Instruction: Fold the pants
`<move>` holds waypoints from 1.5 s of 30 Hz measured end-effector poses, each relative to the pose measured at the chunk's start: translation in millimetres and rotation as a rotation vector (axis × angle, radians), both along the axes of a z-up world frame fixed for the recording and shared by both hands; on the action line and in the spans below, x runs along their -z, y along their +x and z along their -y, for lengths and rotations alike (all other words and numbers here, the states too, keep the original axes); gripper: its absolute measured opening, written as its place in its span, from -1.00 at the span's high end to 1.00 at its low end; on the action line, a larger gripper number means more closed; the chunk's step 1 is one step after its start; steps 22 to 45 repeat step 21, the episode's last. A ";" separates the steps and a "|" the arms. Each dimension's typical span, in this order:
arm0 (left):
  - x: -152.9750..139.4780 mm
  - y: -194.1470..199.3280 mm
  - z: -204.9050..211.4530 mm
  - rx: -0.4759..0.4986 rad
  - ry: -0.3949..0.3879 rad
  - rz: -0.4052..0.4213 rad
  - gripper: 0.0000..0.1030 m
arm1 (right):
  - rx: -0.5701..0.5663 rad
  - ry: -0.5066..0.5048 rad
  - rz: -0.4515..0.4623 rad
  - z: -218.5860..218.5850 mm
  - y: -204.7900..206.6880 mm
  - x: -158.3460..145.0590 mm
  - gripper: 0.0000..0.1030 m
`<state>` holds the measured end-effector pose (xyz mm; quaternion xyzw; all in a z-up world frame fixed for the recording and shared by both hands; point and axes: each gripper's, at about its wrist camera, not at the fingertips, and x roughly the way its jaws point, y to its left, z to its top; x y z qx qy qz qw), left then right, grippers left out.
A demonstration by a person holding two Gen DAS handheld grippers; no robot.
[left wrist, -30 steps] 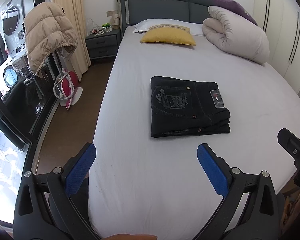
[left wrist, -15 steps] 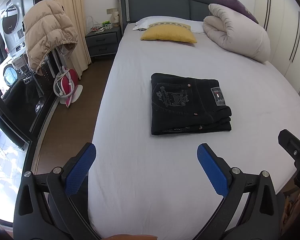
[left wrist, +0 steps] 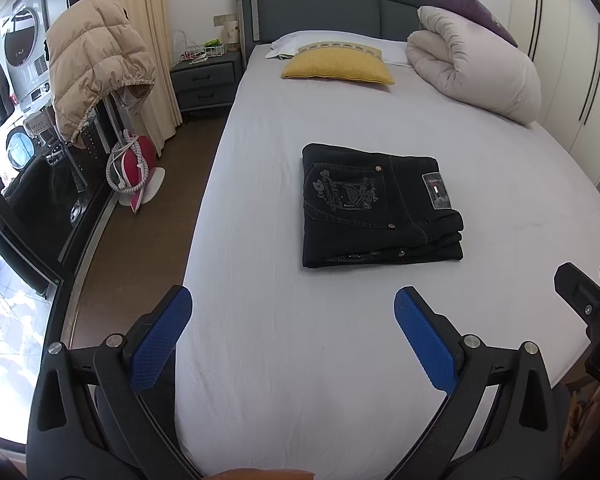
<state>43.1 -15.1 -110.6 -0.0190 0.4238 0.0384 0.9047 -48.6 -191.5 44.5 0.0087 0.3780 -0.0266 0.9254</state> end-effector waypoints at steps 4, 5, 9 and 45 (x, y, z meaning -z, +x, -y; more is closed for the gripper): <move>0.6 0.0 0.1 0.001 0.000 -0.001 -1.00 | 0.000 0.001 -0.001 0.0 -0.6 1.3 -1.00; 0.6 0.0 0.1 0.001 0.000 -0.001 -1.00 | -0.001 0.001 -0.002 0.0 -0.3 1.0 -1.00; 3.8 -0.4 0.9 0.004 -0.003 -0.005 -1.00 | -0.001 0.002 -0.004 -0.1 -1.7 3.3 -1.00; 5.8 -0.3 1.7 0.008 0.002 0.000 -1.00 | 0.000 0.004 -0.014 1.3 -4.3 12.6 -1.00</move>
